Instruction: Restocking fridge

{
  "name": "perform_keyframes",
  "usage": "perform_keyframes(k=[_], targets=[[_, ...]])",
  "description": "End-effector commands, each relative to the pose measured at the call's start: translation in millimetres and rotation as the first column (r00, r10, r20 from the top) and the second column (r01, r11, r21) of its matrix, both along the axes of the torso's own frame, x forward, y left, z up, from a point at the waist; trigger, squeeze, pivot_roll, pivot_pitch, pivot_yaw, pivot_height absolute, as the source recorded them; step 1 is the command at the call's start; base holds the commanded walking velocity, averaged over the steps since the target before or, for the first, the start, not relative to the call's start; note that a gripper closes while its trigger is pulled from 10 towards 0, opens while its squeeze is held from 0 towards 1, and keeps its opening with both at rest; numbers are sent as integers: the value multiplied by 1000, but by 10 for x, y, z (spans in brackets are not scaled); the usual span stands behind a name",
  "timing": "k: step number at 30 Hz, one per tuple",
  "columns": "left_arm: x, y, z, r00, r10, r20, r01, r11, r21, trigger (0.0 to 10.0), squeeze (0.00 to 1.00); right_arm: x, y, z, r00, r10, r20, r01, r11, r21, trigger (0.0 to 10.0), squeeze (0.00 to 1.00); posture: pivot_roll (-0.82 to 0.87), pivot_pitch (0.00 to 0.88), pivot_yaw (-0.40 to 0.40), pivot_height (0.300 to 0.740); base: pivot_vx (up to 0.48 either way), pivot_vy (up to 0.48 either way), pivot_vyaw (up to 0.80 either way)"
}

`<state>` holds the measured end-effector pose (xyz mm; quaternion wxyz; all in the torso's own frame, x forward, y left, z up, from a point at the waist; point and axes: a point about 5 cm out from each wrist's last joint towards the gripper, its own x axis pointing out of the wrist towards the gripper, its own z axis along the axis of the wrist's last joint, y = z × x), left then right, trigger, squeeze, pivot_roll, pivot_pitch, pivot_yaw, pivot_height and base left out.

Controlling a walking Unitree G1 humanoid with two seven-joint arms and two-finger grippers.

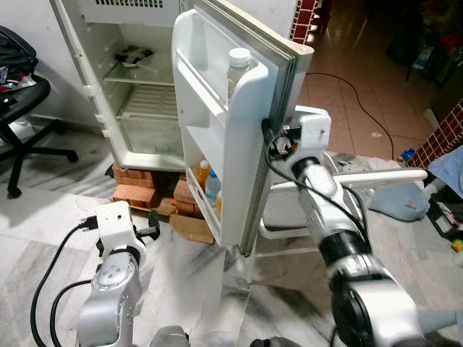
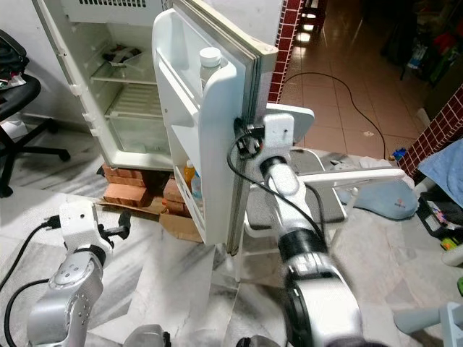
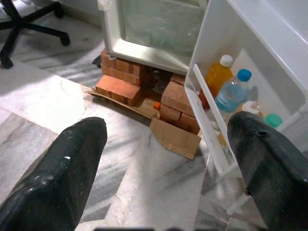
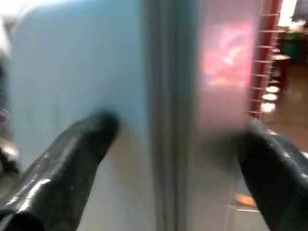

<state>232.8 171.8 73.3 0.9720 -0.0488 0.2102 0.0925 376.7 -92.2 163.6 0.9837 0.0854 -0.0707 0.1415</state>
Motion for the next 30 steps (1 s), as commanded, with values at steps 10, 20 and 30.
perform_keyframes(k=[10, 20, 30], targets=[[-33, -29, 35, 999, -43, 9, 43, 999, -30, 10000, 0, -483, 301, -110, 777, 630, 14, -626, 769, 130, 10000, 0, 236, 0, -71, 740, 0, 0, 0], [116, -10, 250, 982, -100, 163, 84, 992, 98, 10000, 0, -833, -343, -729, 951, 256, -174, -267, 963, -46, 10000, 0, 199, 0, -46, 740, 0, 0, 0], [132, -63, 316, 953, -192, 234, 153, 973, 176, 10000, 0, -881, -420, -748, 988, -42, -151, 29, 996, -88, 10000, 0, 176, 0, -31, 740, 0, 398, 0]])
